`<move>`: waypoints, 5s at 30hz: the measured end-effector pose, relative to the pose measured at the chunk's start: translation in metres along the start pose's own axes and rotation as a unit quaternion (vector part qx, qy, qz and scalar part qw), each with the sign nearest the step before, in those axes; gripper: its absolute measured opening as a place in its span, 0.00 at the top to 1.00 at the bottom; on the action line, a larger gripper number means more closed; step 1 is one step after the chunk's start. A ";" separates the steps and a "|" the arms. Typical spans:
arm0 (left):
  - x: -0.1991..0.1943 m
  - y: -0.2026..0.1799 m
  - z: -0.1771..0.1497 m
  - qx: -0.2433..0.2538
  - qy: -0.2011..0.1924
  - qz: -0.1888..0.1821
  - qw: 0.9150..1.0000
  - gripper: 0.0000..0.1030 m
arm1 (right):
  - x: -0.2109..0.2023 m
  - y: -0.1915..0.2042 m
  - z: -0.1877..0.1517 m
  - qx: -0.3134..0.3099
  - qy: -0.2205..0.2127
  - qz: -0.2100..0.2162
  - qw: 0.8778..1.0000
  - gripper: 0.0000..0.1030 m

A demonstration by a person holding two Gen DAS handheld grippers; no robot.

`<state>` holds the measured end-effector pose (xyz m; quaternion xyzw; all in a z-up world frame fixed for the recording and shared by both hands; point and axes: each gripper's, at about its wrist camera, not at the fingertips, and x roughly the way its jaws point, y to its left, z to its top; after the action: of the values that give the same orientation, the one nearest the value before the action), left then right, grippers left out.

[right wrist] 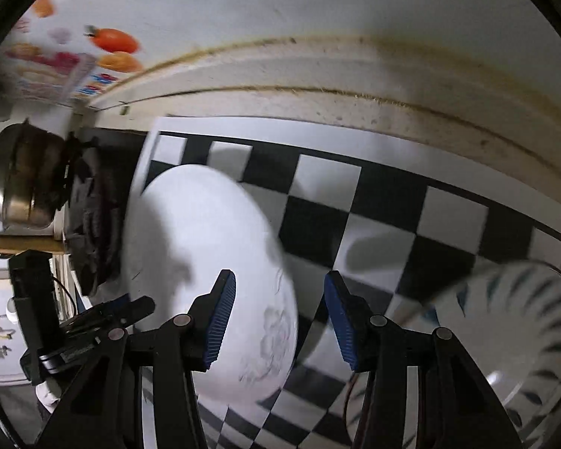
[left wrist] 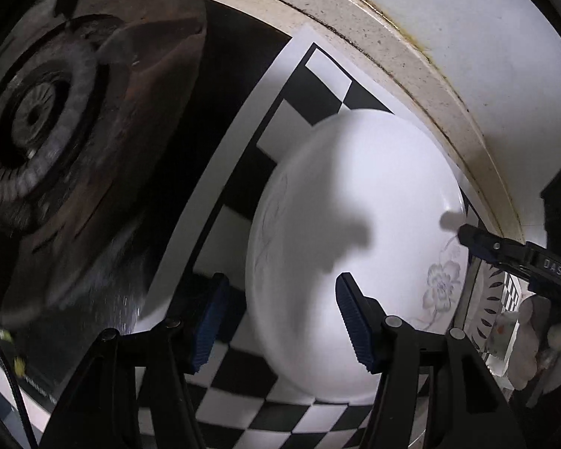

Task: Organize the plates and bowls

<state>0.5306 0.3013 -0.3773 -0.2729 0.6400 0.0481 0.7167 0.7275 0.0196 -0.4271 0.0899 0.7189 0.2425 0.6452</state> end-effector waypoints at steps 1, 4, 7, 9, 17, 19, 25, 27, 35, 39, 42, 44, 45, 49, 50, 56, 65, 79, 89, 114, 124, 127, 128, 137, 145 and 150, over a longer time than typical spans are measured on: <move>0.002 -0.001 0.004 0.004 0.002 -0.001 1.000 0.46 | 0.007 -0.002 0.003 0.005 0.008 0.003 1.000 0.52; 0.007 -0.008 0.016 0.023 0.001 -0.001 1.000 0.63 | 0.012 -0.003 0.004 0.003 0.009 0.011 1.000 0.58; 0.010 -0.015 0.024 0.037 -0.002 0.003 0.999 0.67 | 0.018 -0.002 0.002 0.003 0.024 0.017 1.000 0.76; 0.010 -0.017 0.028 0.040 -0.005 0.009 0.999 0.69 | 0.017 -0.001 -0.001 -0.006 0.018 0.009 1.000 0.79; 0.002 -0.029 0.021 0.067 -0.012 0.026 0.997 0.72 | 0.004 -0.001 -0.016 -0.005 0.009 0.006 1.000 0.83; -0.008 -0.038 0.016 0.071 -0.016 0.023 0.997 0.72 | -0.005 -0.001 -0.021 -0.003 0.002 0.011 1.000 0.83; -0.036 -0.066 -0.006 0.106 -0.018 0.034 0.994 0.72 | -0.042 -0.002 -0.048 0.001 -0.019 0.024 1.000 0.83; -0.045 -0.075 -0.016 0.116 -0.021 0.033 0.992 0.72 | -0.055 -0.005 -0.063 0.005 -0.026 0.029 0.999 0.83; -0.065 -0.122 -0.065 0.159 -0.015 0.015 0.987 0.72 | -0.103 -0.035 -0.130 0.034 -0.057 0.041 0.997 0.83; -0.065 -0.146 -0.098 0.190 -0.010 0.013 0.982 0.72 | -0.122 -0.056 -0.177 0.048 -0.066 0.035 0.996 0.83; -0.057 -0.159 -0.116 0.207 0.004 0.008 0.978 0.72 | -0.130 -0.075 -0.211 0.066 -0.071 0.031 0.995 0.83; -0.048 -0.166 -0.131 0.218 0.017 0.008 0.976 0.72 | -0.133 -0.088 -0.237 0.075 -0.071 0.025 0.994 0.83; -0.042 -0.170 -0.138 0.224 0.024 0.008 0.974 0.72 | -0.133 -0.093 -0.247 0.078 -0.070 0.022 0.994 0.83; -0.018 -0.184 -0.164 0.247 0.052 0.017 0.967 0.72 | -0.126 -0.117 -0.285 0.104 -0.063 0.015 0.992 0.83; -0.012 -0.188 -0.170 0.254 0.058 0.020 0.965 0.72 | -0.124 -0.123 -0.293 0.110 -0.062 0.014 0.992 0.83; 0.019 -0.202 -0.194 0.284 0.085 0.048 0.954 0.72 | -0.113 -0.150 -0.325 0.133 -0.056 0.003 0.990 0.83; 0.040 -0.212 -0.203 0.298 0.106 0.078 0.945 0.71 | -0.100 -0.161 -0.337 0.137 -0.037 0.000 0.990 0.83; 0.065 -0.222 -0.216 0.297 0.118 0.106 0.942 0.71 | -0.090 -0.161 -0.331 0.139 -0.013 0.001 0.990 0.84; 0.072 -0.228 -0.217 0.292 0.120 0.118 0.942 0.70 | -0.090 -0.150 -0.323 0.133 0.015 -0.028 0.991 0.80; 0.067 -0.229 -0.221 0.283 0.115 0.120 0.944 0.71 | -0.083 -0.128 -0.317 0.121 0.056 -0.093 0.987 0.74; -0.008 -0.235 -0.163 0.235 0.027 0.065 0.969 0.61 | -0.147 -0.140 -0.285 0.147 -0.035 -0.079 0.985 0.67; -0.008 -0.248 -0.127 0.225 0.010 0.062 0.972 0.60 | -0.162 -0.145 -0.251 0.152 -0.067 -0.063 0.984 0.58; -0.004 -0.251 -0.116 0.225 0.007 0.065 0.972 0.60 | -0.165 -0.148 -0.239 0.157 -0.077 -0.057 0.983 0.58; 0.078 -0.259 -0.036 0.203 0.078 0.051 0.975 0.60 | -0.129 -0.179 -0.135 0.188 -0.085 -0.035 0.978 0.58; 0.108 -0.269 -0.023 0.233 0.101 0.036 0.966 0.82 | -0.091 -0.210 -0.109 0.220 -0.063 -0.007 0.973 0.72; 0.107 -0.275 -0.021 0.236 0.091 0.040 0.967 0.82 | -0.090 -0.218 -0.111 0.230 -0.080 0.010 0.970 0.86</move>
<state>0.6454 0.0291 -0.3880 -0.0733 0.7058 -0.1005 0.6974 0.6733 -0.2353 -0.4431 0.2619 0.7007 0.0693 0.6600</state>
